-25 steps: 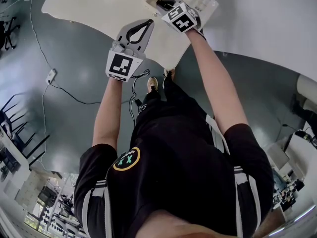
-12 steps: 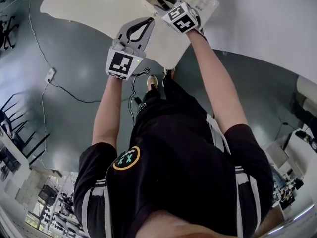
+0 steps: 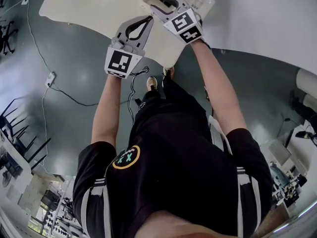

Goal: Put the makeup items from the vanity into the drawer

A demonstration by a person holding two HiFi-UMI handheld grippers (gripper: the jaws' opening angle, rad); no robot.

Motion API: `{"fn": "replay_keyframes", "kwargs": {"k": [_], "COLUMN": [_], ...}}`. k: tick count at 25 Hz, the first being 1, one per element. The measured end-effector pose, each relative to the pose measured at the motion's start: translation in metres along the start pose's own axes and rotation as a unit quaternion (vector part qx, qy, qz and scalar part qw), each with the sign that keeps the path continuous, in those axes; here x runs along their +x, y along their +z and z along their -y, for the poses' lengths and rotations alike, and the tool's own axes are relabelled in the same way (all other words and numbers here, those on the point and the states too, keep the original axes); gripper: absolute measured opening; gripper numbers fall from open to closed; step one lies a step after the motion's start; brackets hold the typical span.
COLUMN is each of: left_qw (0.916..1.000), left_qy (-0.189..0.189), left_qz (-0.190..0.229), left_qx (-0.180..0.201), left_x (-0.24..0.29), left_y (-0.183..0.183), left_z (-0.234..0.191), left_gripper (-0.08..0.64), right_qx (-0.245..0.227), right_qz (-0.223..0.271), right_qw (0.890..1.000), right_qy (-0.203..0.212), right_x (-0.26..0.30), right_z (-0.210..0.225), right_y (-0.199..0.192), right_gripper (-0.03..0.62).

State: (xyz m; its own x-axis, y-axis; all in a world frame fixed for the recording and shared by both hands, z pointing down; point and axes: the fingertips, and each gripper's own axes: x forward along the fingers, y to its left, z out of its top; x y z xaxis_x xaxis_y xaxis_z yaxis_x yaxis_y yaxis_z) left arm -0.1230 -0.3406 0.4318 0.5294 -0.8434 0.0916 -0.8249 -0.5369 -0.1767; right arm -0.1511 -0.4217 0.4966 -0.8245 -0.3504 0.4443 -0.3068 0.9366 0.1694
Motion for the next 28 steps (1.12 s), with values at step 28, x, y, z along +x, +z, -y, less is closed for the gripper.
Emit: {"fn": "replay_keyframes", "kwargs": {"k": [28], "left_qw": [0.9988], "left_qy": [-0.029], "left_qz": [0.039], "left_qx": [0.006], "left_x": [-0.082], "left_y": [0.078], "left_z": [0.043], "left_gripper": [0.02], "right_qx": [-0.015], "right_qz": [0.152], "right_qw": [0.986], "right_qy": [-0.061], "right_x": [-0.167], "right_z": [-0.115], "right_y": [0.102], "right_gripper": [0.022]}}
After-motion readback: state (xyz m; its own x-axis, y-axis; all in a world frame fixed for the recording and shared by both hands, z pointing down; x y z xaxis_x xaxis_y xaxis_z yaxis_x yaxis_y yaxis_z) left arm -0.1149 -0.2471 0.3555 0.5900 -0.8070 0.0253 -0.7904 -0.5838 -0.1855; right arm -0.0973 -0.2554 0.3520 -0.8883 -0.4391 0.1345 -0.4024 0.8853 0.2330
